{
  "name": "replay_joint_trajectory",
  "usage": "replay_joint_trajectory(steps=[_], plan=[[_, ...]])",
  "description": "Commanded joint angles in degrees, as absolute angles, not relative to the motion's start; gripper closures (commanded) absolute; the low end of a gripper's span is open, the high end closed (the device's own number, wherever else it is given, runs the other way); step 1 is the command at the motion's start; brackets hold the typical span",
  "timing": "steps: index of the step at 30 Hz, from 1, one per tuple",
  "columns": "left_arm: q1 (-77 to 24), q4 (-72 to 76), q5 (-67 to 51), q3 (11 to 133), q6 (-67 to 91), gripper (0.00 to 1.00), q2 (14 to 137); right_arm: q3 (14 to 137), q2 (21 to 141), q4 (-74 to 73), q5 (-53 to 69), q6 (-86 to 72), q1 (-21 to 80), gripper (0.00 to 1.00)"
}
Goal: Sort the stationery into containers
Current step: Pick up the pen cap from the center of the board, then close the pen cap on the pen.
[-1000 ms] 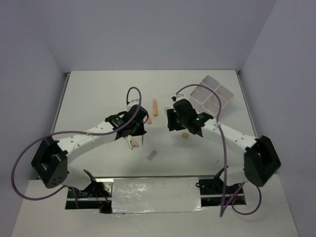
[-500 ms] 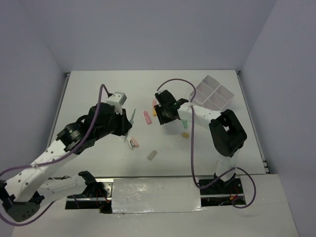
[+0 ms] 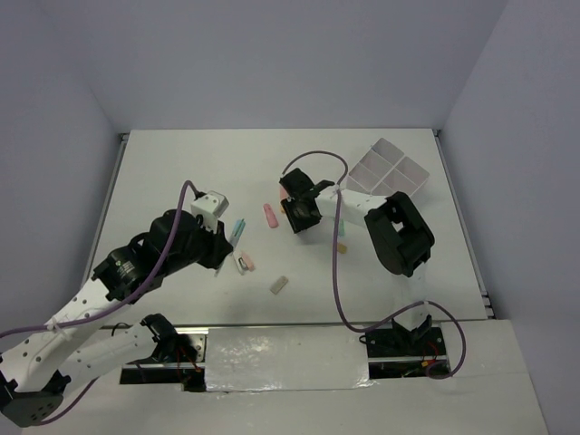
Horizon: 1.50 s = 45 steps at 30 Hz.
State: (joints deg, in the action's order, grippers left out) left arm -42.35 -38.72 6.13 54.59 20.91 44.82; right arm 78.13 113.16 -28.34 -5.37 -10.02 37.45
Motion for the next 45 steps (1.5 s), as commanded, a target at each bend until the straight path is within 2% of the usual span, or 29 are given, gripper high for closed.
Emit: replay_joint_trajectory(steps=[1, 7, 12, 17, 20, 25, 28, 32, 37, 42, 45], plan=[[-41.75, -34.98, 4.49, 54.85, 19.07, 1.00, 43.77, 80.24, 115.22, -28.30, -5.45, -8.88, 37.09, 0.57], [-41.75, -34.72, 4.48, 53.97, 19.34, 1.00, 43.51, 80.95, 117.07, -28.48, -4.83, -8.70, 37.18, 0.62], [-41.49, -34.72, 4.48, 53.96, 19.42, 1.00, 43.94, 80.42, 116.37, -29.09, -5.36, -9.05, 37.18, 0.72], [-41.13, -34.45, 3.87, 54.05, 20.30, 1.00, 44.30, 78.75, 114.09, -28.04, -4.05, -9.49, 37.27, 0.92], [-41.04, -33.84, 2.99, 54.49, 22.67, 1.00, 44.91, 76.03, 110.58, -24.97, -0.37, -10.89, 36.92, 0.94], [-41.04, -28.31, 0.44, 52.83, 29.24, 1.00, 43.69, 68.66, 95.30, -16.01, 4.92, -17.47, 36.30, 0.95], [-41.04, -18.66, -2.46, 48.18, 34.70, 1.00, 41.67, 63.22, 83.53, -9.42, 4.75, -23.78, 36.30, 0.94], [-41.22, 1.95, -7.81, 38.53, 39.02, 1.00, 39.12, 55.21, 64.92, 0.07, 0.27, -33.73, 36.30, 0.94], [-41.57, 20.89, -17.47, 30.34, 42.44, 1.00, 38.58, 42.55, 47.94, 16.06, -3.69, -45.16, 36.47, 0.94], [-42.01, 37.57, -22.05, 25.32, 46.67, 1.00, 41.39, 35.43, 41.84, 24.77, -2.11, -50.53, 39.19, 0.94], [-42.62, 43.13, -24.43, 23.73, 47.81, 1.00, 43.32, 35.24, 40.43, 26.11, -3.60, -47.04, 42.44, 0.94]])
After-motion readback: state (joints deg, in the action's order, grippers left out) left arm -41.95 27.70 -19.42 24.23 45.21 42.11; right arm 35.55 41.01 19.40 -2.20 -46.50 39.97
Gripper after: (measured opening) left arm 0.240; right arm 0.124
